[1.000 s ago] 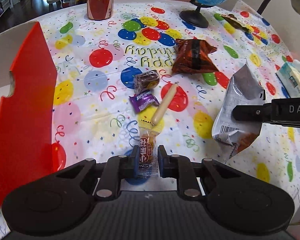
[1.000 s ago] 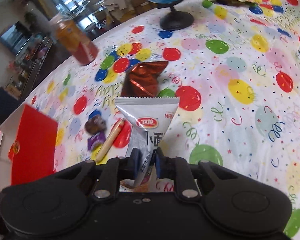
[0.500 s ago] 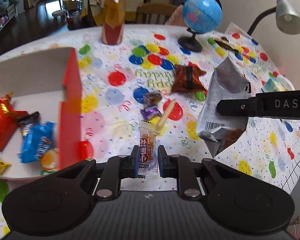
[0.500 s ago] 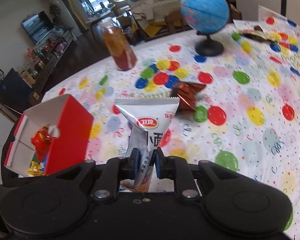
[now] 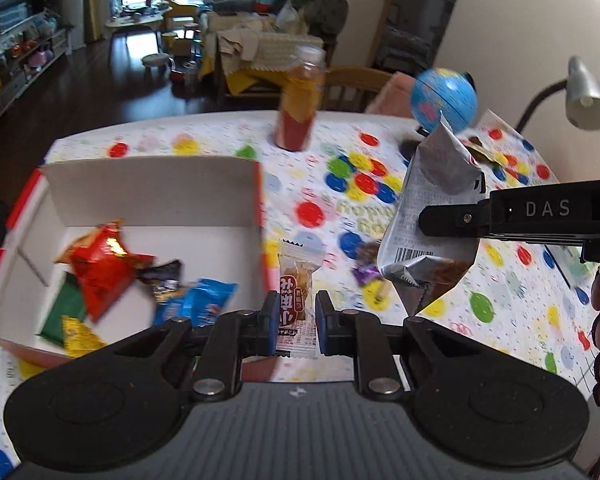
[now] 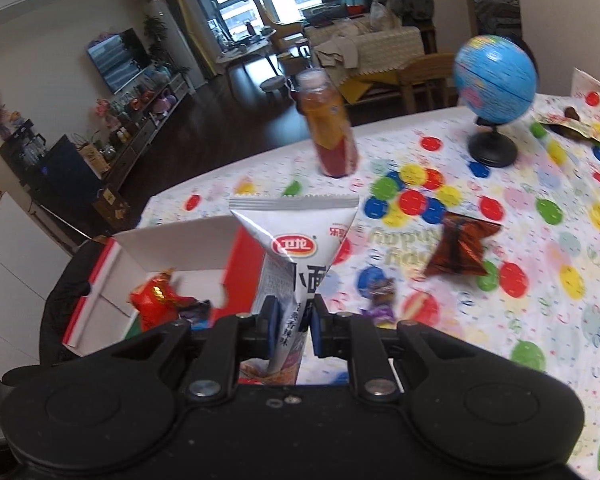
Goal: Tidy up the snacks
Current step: 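Carry the pastry and white bag over the box with both tools, then open the left tool over the box while the right tool releases the white bag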
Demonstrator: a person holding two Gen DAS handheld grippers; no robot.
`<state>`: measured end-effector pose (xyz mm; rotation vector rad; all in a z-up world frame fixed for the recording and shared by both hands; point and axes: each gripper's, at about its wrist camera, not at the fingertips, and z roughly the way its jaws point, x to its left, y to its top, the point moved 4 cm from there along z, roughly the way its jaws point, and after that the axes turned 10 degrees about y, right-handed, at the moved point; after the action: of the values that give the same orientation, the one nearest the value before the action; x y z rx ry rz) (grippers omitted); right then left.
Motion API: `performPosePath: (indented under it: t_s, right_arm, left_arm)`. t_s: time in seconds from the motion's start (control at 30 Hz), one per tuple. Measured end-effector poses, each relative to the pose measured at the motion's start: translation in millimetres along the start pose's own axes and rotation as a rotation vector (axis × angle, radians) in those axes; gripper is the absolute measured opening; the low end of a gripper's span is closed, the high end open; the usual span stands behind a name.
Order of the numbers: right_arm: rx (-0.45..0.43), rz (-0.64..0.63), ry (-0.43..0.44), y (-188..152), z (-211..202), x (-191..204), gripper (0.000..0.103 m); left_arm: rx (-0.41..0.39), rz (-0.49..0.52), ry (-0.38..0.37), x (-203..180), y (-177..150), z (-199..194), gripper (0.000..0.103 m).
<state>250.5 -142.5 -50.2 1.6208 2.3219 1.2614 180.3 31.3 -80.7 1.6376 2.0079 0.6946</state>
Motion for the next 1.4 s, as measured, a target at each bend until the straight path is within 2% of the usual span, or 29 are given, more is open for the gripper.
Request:
performPosePath:
  t_s: [0.43, 0.9, 1.13, 1.4]
  right_arm:
    - [0.044, -0.038, 0.050, -1, 57, 72, 0.015]
    - [0.143, 0.004, 0.083, -14, 130, 103, 0.015]
    - [0.190, 0.047, 0.090, -25, 160, 106, 0.015]
    - [0.228, 0.091, 0.066, -33, 179, 99, 0.018]
  left_arm:
    - [-0.003, -0.071, 0.083, 93, -2, -4, 0.018]
    - [0.060, -0.093, 0.179, 166, -7, 28, 0.018]
    - [0.101, -0.082, 0.206, 182, -7, 50, 0.018]
    - [0.152, -0.052, 0.211, 182, -11, 72, 0.018]
